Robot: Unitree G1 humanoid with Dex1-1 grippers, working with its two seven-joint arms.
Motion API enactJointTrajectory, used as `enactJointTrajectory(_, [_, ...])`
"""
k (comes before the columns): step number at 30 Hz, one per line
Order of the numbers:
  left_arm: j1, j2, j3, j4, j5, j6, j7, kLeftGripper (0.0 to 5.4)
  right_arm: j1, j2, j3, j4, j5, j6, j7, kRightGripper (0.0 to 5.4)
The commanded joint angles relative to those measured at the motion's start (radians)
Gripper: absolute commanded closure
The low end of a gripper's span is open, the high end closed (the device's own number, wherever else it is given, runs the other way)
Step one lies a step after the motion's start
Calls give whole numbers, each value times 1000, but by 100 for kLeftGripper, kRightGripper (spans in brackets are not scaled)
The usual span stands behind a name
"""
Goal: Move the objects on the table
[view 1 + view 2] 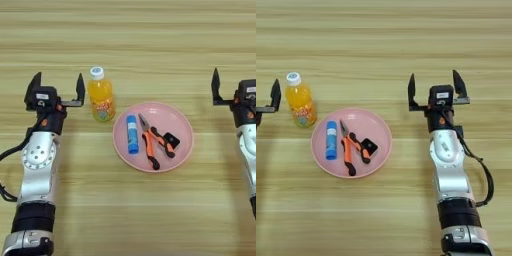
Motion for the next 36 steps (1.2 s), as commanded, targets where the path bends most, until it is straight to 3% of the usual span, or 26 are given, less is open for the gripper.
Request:
enactJointTrajectory(1, [-16,7,-1,17,-1,-8,1,0,-20,2,0,13,2,-11,-2,5])
enactJointTrajectory(27, [-16,4,-9,24,-2,-40,-1,0,-23,-2,-2,37,4,-32,2,5])
enactJointTrajectory(36, [-9,-3,-6,-5,-47,-77,-43,0,-22,0,0,39,1,-35,0,5])
